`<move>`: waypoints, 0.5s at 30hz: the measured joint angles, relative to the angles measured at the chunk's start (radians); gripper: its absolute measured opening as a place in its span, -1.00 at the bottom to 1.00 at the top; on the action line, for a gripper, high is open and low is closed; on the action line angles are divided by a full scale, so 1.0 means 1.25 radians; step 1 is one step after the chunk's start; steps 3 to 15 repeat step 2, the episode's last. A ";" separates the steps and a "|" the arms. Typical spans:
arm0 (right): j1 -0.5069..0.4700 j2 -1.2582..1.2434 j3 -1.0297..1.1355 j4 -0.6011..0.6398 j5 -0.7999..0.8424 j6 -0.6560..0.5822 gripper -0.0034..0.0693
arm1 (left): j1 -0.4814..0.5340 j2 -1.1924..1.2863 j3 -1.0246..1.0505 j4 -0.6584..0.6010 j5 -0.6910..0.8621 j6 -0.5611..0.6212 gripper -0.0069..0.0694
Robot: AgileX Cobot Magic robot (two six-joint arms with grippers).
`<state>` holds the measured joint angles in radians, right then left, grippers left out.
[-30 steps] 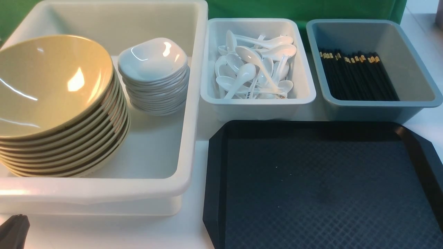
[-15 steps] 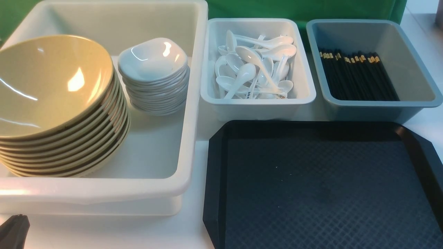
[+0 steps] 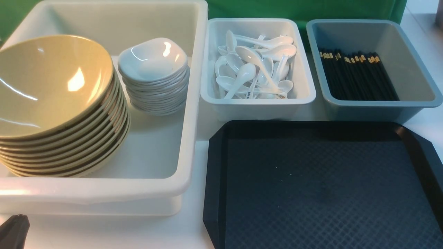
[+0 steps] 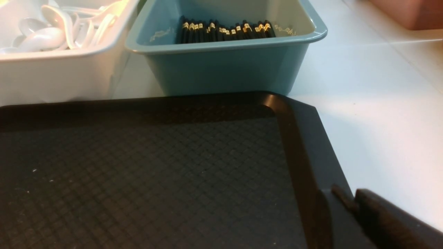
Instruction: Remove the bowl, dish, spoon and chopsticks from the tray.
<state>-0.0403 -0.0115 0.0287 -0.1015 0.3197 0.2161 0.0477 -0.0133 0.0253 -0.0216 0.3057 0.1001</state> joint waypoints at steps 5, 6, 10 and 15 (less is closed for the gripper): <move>0.000 0.000 0.000 0.000 0.000 0.000 -0.59 | 0.000 0.000 0.000 0.000 0.000 0.000 -0.85; 0.000 0.000 0.000 0.000 0.000 0.000 -0.59 | 0.000 0.000 0.000 0.000 0.000 0.000 -0.85; 0.000 0.000 0.000 0.000 0.000 0.000 -0.59 | 0.000 0.000 0.000 0.000 0.000 0.000 -0.85; 0.000 0.000 0.000 0.000 0.000 0.000 -0.59 | 0.000 0.000 0.000 0.000 0.000 0.000 -0.85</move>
